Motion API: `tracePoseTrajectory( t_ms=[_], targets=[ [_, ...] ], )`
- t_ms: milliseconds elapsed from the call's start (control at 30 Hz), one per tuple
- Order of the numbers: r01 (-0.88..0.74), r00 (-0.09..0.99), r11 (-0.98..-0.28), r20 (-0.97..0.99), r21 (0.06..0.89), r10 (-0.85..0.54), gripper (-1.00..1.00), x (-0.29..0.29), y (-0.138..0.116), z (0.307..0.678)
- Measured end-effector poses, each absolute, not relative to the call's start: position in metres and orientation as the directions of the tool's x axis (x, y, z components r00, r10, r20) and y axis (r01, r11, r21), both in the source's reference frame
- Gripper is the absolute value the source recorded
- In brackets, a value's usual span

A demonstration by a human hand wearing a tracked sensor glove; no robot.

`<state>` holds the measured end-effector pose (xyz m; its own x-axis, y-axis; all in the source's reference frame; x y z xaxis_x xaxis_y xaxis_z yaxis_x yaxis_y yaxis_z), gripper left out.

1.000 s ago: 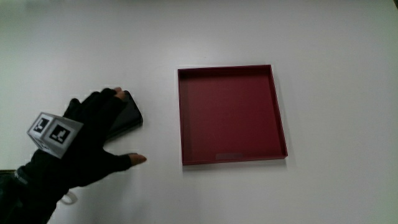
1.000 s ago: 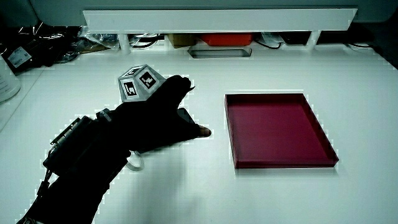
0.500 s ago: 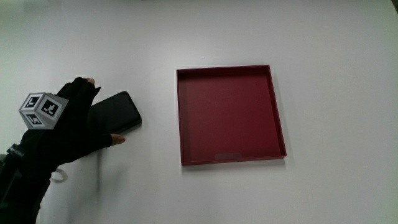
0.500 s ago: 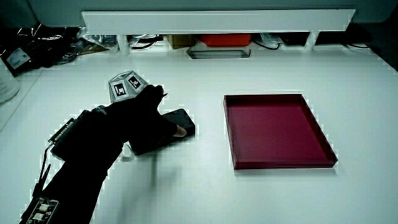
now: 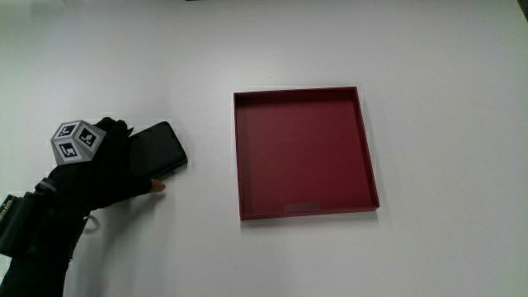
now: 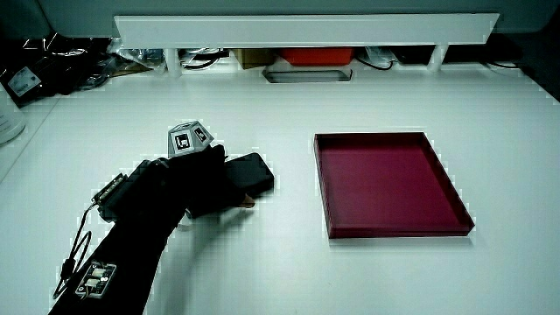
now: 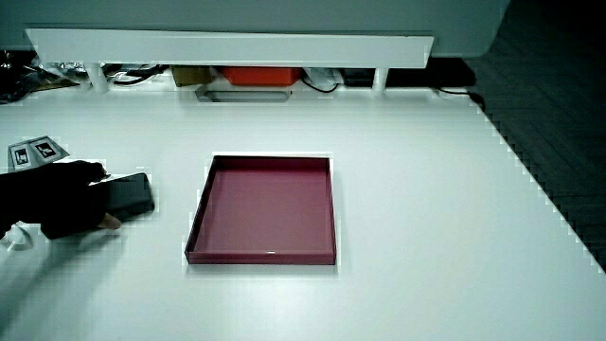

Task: Pick battery from desk

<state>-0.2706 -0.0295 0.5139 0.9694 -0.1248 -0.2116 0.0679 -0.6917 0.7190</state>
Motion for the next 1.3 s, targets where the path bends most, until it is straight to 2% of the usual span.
tracePoseTrajectory(
  t_ms=[233,800,933,1167,1300],
  targets=[
    [0.063,0.976,-0.701,-0.190,0.710,-0.105,0.00,-0.266,-0.030,0.515],
    [0.124,0.969,-0.772,-0.242,0.623,-0.039,1.00,-0.266,-0.028,0.507],
    [0.155,0.961,-0.795,-0.275,0.586,-0.015,1.00,-0.264,-0.025,0.502],
    [0.235,0.940,-0.831,-0.336,0.504,0.062,1.00,-0.227,-0.031,0.452],
    [0.342,0.897,-0.835,-0.415,0.432,0.152,1.00,-0.206,-0.030,0.443]
  ],
)
